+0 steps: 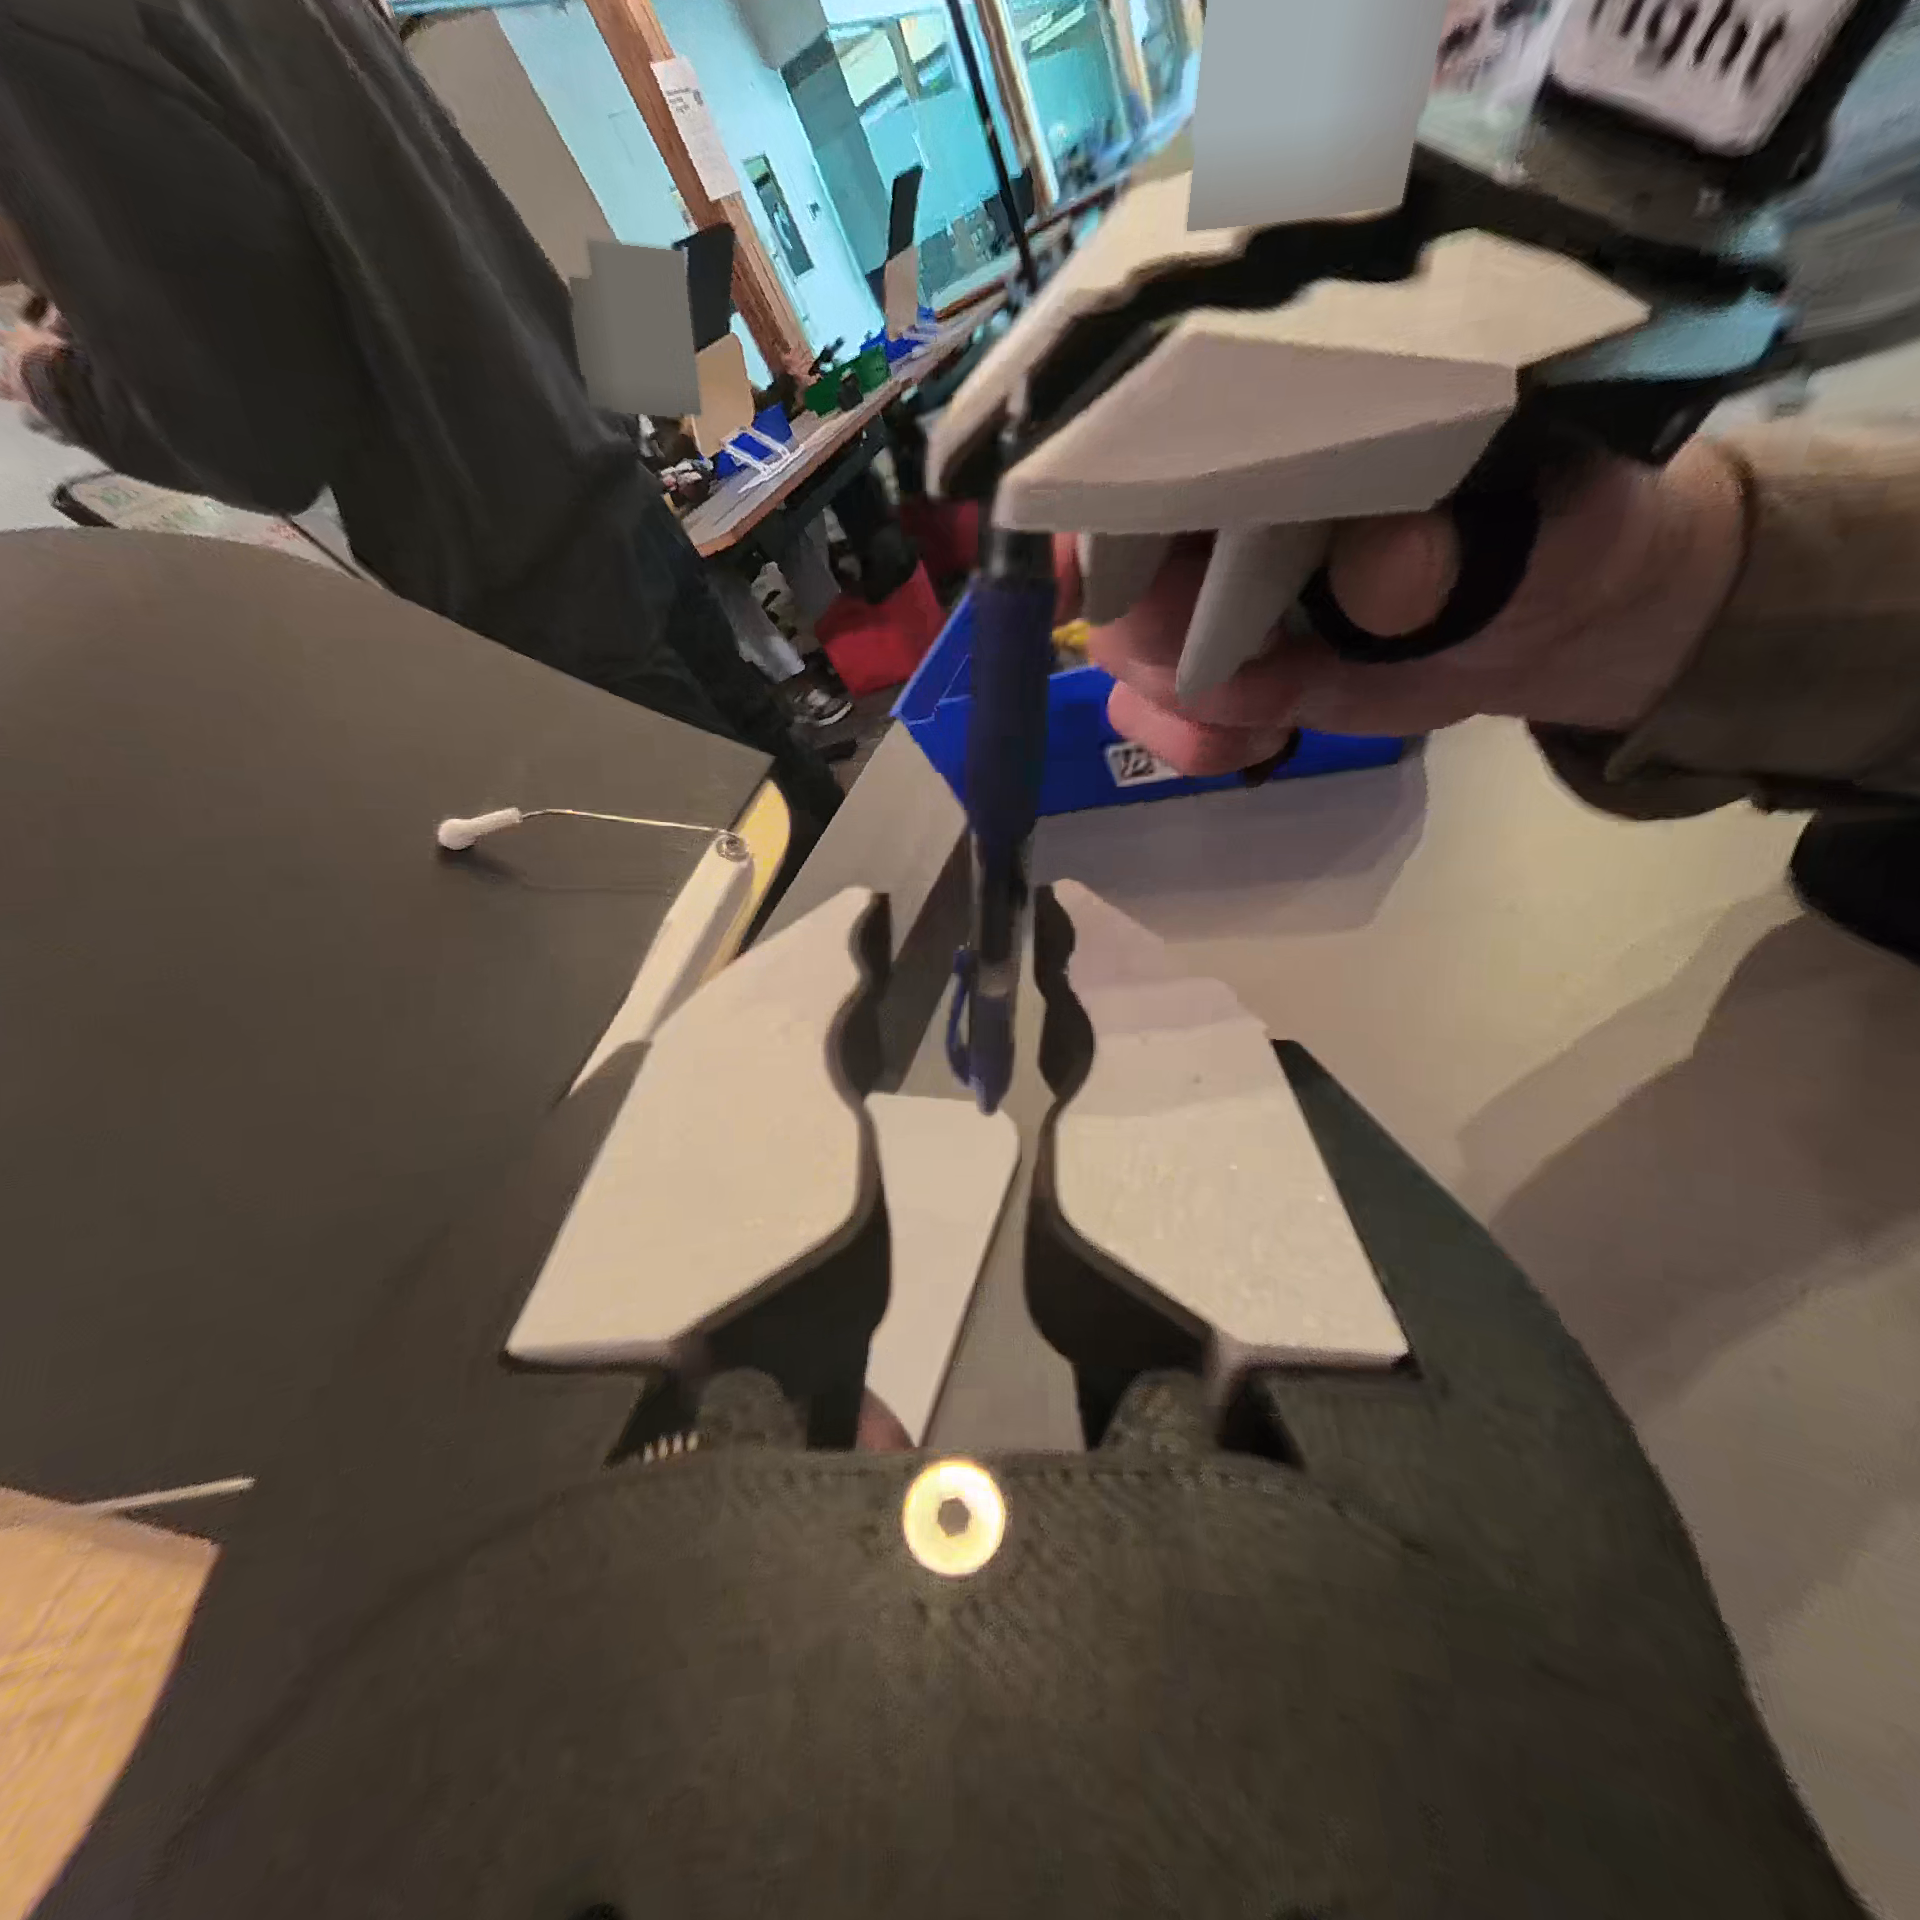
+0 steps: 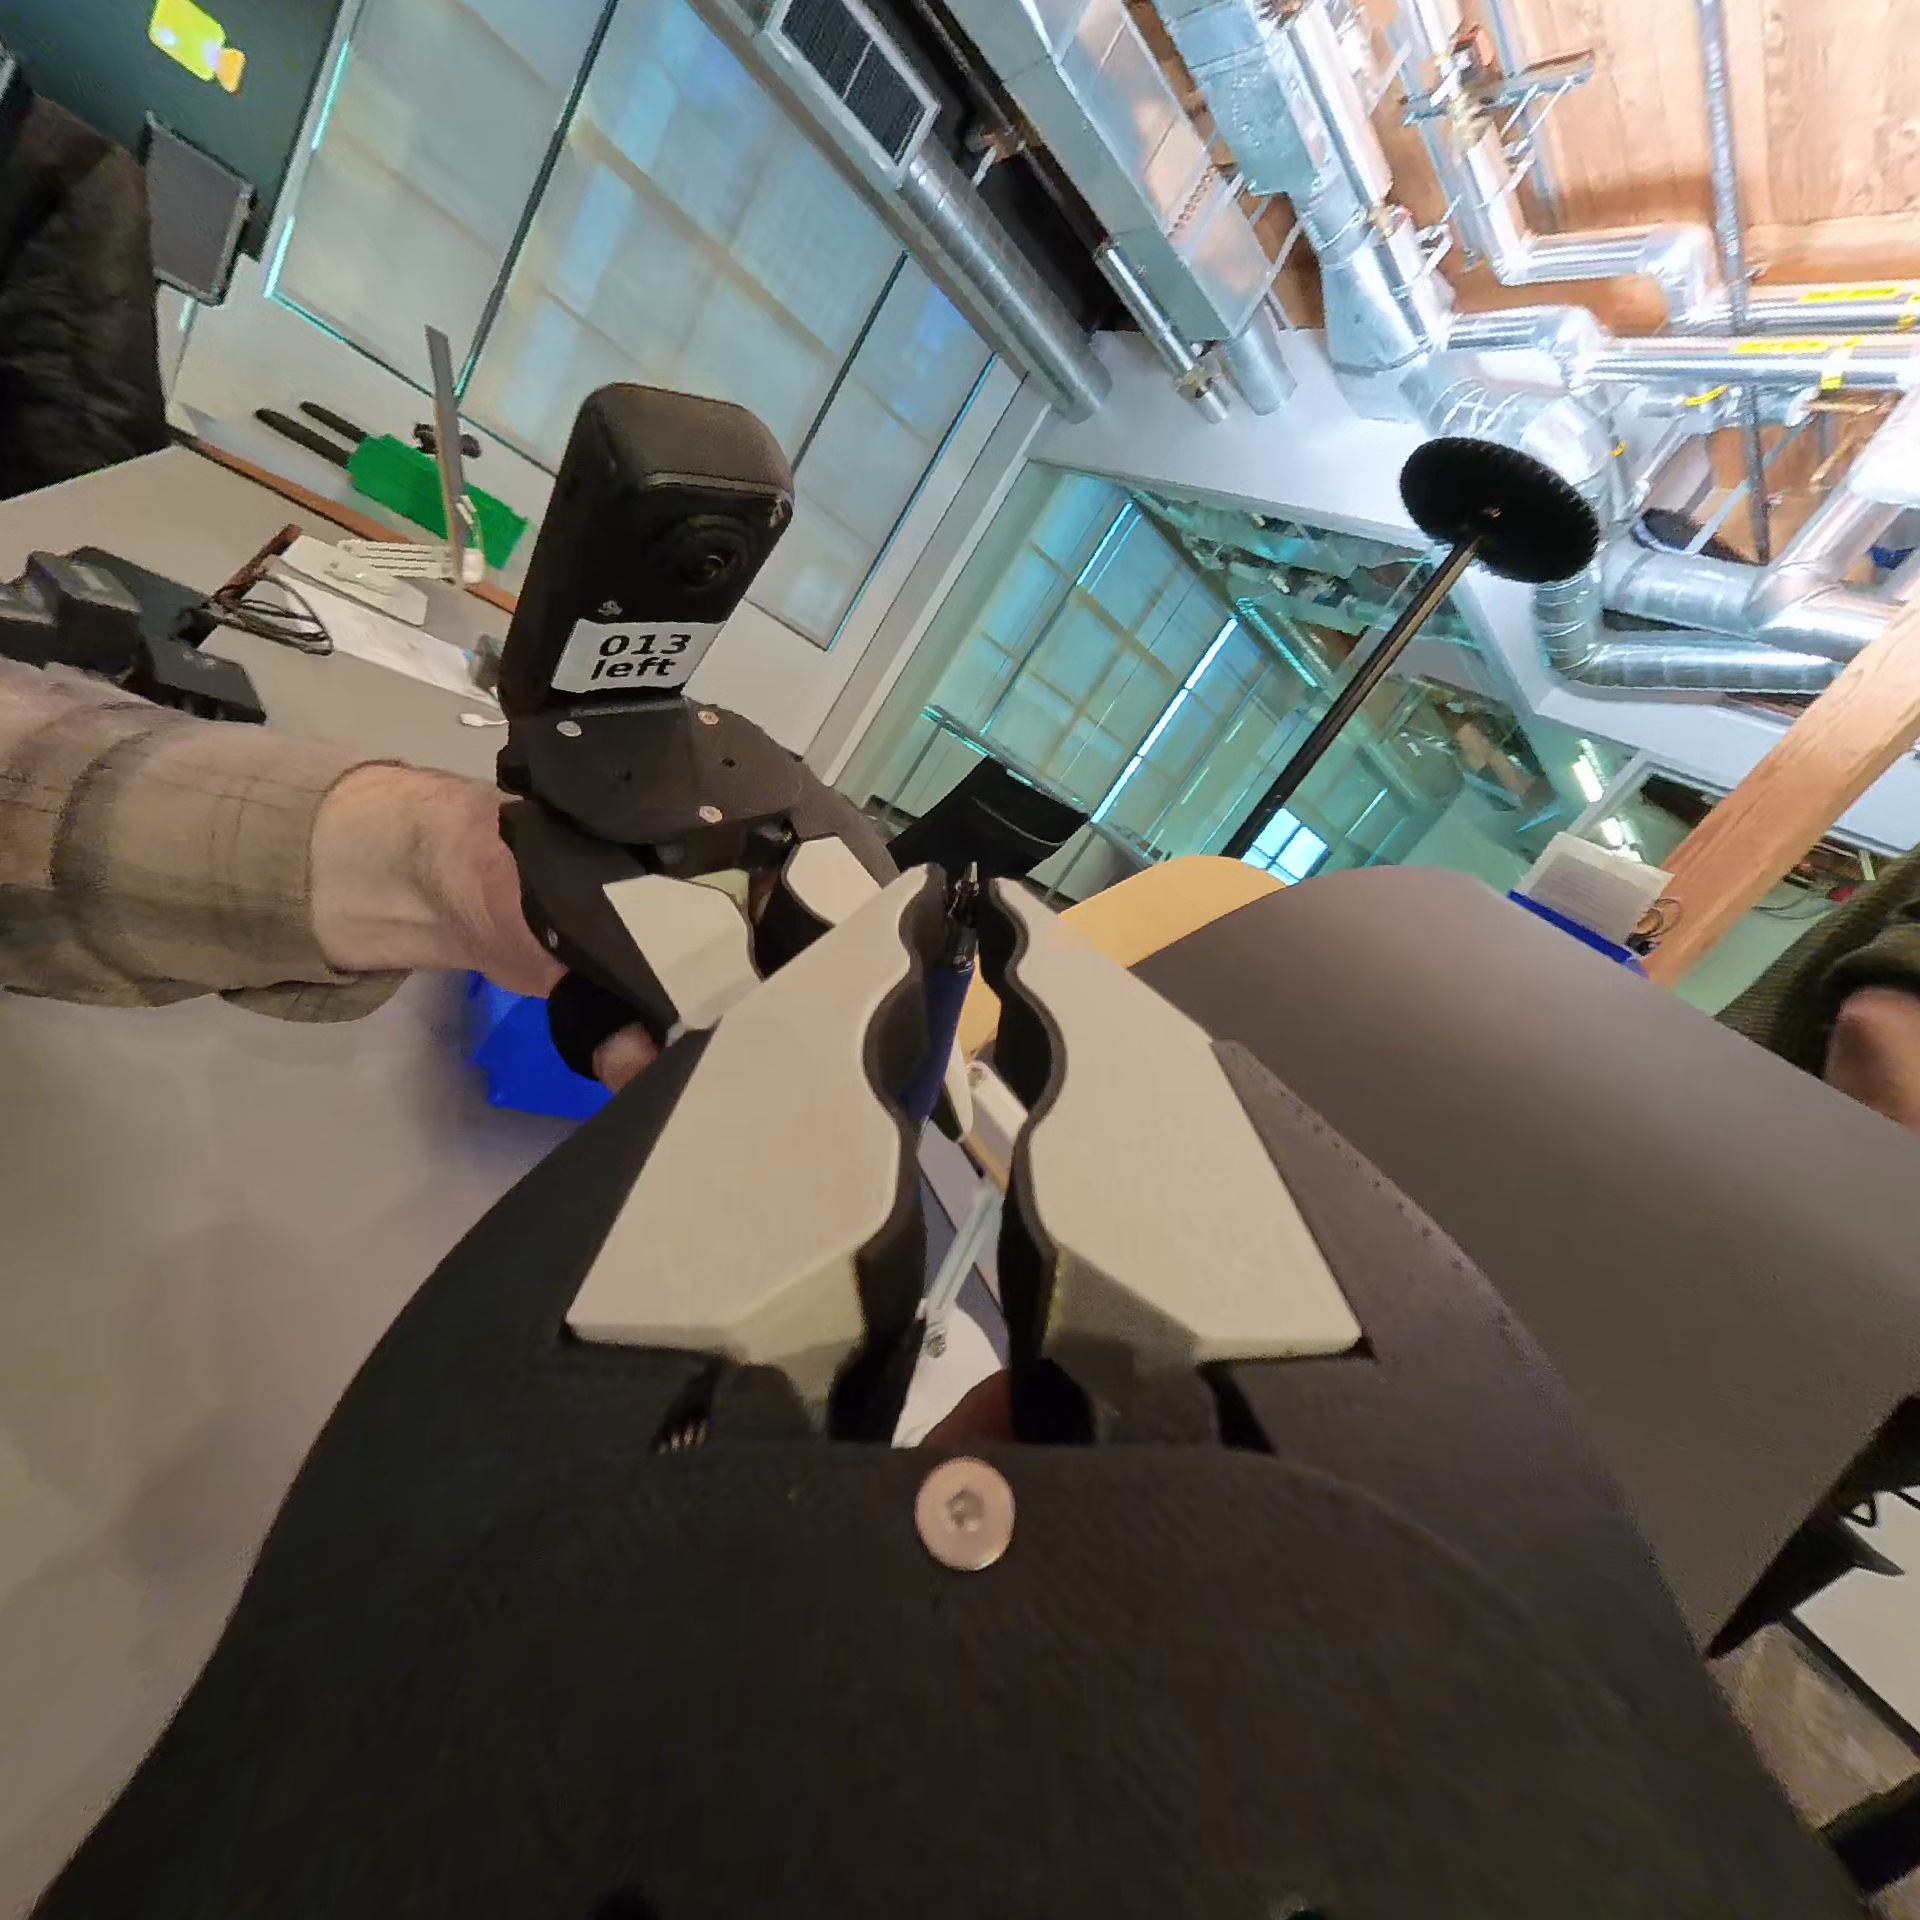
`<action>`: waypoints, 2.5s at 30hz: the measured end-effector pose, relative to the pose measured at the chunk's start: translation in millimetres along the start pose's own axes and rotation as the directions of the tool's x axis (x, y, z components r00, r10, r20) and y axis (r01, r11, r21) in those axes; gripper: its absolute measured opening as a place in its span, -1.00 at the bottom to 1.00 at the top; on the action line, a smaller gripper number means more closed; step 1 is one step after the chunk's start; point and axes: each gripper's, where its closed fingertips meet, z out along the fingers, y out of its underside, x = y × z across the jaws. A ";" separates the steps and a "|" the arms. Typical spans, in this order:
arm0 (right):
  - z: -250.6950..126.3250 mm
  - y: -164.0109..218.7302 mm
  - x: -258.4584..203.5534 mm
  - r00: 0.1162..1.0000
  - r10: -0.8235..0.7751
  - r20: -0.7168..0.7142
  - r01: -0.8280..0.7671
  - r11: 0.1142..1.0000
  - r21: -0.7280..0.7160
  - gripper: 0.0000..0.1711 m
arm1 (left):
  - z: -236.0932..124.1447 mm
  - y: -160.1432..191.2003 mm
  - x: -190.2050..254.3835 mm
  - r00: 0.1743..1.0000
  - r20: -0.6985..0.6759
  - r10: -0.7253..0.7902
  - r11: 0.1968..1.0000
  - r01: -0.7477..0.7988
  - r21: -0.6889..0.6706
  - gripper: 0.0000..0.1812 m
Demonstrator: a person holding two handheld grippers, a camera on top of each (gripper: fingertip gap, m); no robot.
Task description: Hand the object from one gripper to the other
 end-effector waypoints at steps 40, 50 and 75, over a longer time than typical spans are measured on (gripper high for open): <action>22.4 -47.0 -110.8 0.463 -0.887 0.001 0.886 0.462 0.024 -0.98 | -83.4 -41.0 34.2 0.106 -0.963 -0.249 0.450 0.893 -0.019 -0.39; 26.0 -9.1 -137.5 0.443 -0.877 0.186 0.886 0.460 0.055 -0.96 | -79.4 -38.6 43.0 0.132 -0.946 -0.297 0.532 0.845 -0.049 -0.42; 22.6 30.0 -131.1 0.437 -0.846 0.306 0.891 0.453 -0.024 -0.92 | -60.6 -22.7 47.7 0.431 -0.844 -0.319 0.703 0.705 0.094 -0.81</action>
